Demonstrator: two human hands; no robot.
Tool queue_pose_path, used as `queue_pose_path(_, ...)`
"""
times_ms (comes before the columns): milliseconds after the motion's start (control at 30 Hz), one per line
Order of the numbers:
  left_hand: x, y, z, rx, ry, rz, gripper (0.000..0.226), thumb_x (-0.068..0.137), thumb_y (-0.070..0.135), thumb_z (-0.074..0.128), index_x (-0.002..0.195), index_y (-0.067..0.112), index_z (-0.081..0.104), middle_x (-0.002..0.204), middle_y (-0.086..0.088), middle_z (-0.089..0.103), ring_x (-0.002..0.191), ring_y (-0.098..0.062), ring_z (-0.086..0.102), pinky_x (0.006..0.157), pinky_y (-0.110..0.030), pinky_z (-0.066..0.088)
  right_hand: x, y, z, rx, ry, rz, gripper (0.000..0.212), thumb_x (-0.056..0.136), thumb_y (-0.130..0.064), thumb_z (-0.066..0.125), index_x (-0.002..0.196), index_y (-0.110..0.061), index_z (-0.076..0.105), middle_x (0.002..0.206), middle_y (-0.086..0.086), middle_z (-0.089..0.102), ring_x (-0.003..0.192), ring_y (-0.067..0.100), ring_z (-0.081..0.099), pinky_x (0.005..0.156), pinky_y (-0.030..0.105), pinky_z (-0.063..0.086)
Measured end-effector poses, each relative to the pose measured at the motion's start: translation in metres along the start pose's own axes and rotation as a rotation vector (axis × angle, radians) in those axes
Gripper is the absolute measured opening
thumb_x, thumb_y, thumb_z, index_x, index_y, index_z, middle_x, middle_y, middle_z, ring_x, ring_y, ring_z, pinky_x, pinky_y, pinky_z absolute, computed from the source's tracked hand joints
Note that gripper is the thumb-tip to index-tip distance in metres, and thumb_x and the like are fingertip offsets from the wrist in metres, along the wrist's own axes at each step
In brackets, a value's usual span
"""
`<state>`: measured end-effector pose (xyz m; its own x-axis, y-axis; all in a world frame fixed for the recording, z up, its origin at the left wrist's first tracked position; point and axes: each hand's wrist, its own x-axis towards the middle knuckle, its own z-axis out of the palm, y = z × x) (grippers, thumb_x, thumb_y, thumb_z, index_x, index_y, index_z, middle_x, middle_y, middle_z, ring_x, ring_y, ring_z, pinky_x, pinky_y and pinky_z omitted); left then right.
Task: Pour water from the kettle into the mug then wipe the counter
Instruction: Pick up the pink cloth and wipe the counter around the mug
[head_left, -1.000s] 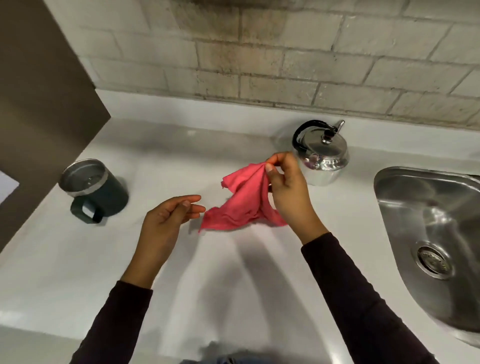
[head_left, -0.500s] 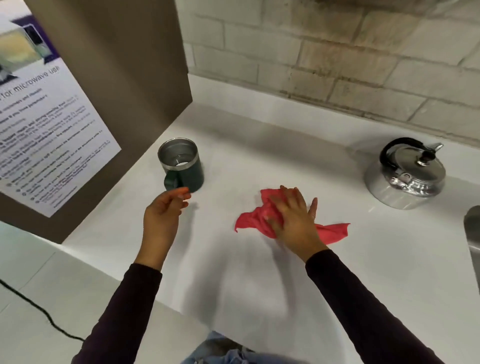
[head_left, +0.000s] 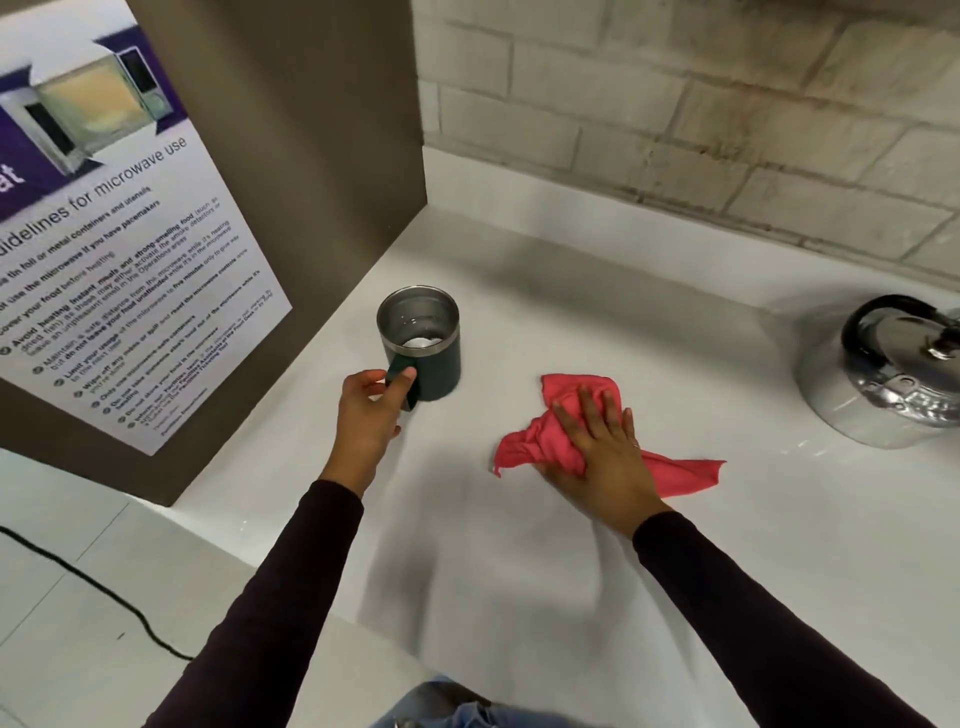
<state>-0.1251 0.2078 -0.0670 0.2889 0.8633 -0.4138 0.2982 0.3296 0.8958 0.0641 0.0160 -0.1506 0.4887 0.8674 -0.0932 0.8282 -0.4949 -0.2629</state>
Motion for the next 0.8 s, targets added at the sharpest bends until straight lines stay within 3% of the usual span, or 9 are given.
queue_pose_path(100, 0.007, 0.004, -0.003, 0.085, -0.197, -0.009, 0.024, 0.089, 0.044, 0.048, 0.083, 0.021, 0.054, 0.081, 0.002, 0.057, 0.073, -0.014, 0.054, 0.064, -0.024, 0.046, 0.011, -0.024, 0.007, -0.017, 0.007, -0.02, 0.089, 0.08, -0.074, 0.037, 0.151, -0.03, 0.007, 0.158, 0.006, -0.011, 0.144, 0.032, -0.019, 0.118, 0.05, -0.008)
queue_pose_path(200, 0.014, 0.007, -0.003, -0.021, -0.283, -0.018, 0.03, 0.093, 0.036, 0.044, 0.07, 0.019, 0.051, 0.07, 0.0, 0.048, 0.061, -0.013, 0.043, 0.062, -0.023, 0.041, 0.022, -0.045, 0.014, 0.009, 0.032, -0.068, 0.083, 0.084, -0.067, 0.039, 0.151, -0.026, 0.012, 0.157, 0.005, -0.009, 0.145, 0.034, -0.015, 0.117, 0.048, -0.007)
queue_pose_path(333, 0.017, 0.007, -0.004, -0.045, -0.28, -0.012, 0.032, 0.094, 0.032, 0.043, 0.067, 0.017, 0.047, 0.066, 0.0, 0.042, 0.057, -0.013, 0.034, 0.061, -0.023, 0.036, 0.047, -0.051, 0.01, 0.104, 0.028, -0.116, 0.068, 0.09, -0.043, 0.034, 0.151, -0.02, 0.016, 0.161, 0.009, 0.007, 0.148, 0.031, -0.006, 0.118, 0.04, -0.007)
queue_pose_path(467, 0.015, 0.007, -0.008, -0.067, -0.265, -0.024, 0.034, 0.094, 0.032, 0.043, 0.065, 0.016, 0.046, 0.066, -0.001, 0.042, 0.058, -0.014, 0.033, 0.062, -0.024, 0.035, 0.083, -0.056, -0.002, 0.422, 0.101, -0.026, 0.06, 0.089, -0.026, 0.026, 0.148, -0.018, 0.029, 0.158, 0.01, 0.024, 0.148, 0.023, 0.013, 0.119, 0.031, -0.003)
queue_pose_path(600, 0.013, 0.016, -0.019, -0.059, -0.247, 0.03, 0.035, 0.093, 0.033, 0.044, 0.062, 0.018, 0.046, 0.063, 0.001, 0.043, 0.057, -0.013, 0.034, 0.06, -0.022, 0.037, 0.124, -0.065, -0.007, 0.573, 0.061, 0.085, 0.048, 0.099, -0.024, 0.026, 0.146, -0.024, 0.034, 0.152, 0.016, 0.036, 0.141, 0.034, 0.031, 0.117, 0.045, 0.024)
queue_pose_path(667, 0.013, 0.022, -0.027, -0.046, -0.247, 0.059, 0.036, 0.092, 0.034, 0.044, 0.06, 0.019, 0.046, 0.062, 0.002, 0.044, 0.057, -0.013, 0.035, 0.06, -0.022, 0.037, 0.138, -0.072, -0.008, 0.62, 0.024, 0.113, 0.046, 0.1, -0.027, 0.025, 0.146, -0.028, 0.033, 0.149, 0.017, 0.041, 0.139, 0.036, 0.033, 0.112, 0.042, 0.031)
queue_pose_path(733, 0.013, 0.027, -0.034, -0.032, -0.244, 0.086, 0.037, 0.092, 0.034, 0.045, 0.058, 0.021, 0.047, 0.059, 0.005, 0.046, 0.055, -0.012, 0.036, 0.06, -0.022, 0.038, 0.143, -0.082, -0.006, 0.602, -0.002, 0.069, 0.047, 0.1, -0.026, 0.026, 0.146, -0.029, 0.032, 0.147, 0.017, 0.044, 0.138, 0.035, 0.035, 0.109, 0.037, 0.031)
queue_pose_path(800, 0.013, 0.03, -0.04, -0.031, -0.237, 0.106, 0.038, 0.091, 0.034, 0.046, 0.055, 0.023, 0.048, 0.053, 0.01, 0.047, 0.052, -0.01, 0.037, 0.059, -0.022, 0.038, 0.14, -0.093, -0.005, 0.564, -0.04, -0.038, 0.05, 0.097, -0.022, 0.026, 0.148, -0.025, 0.029, 0.147, 0.017, 0.044, 0.141, 0.033, 0.03, 0.116, 0.035, 0.017)
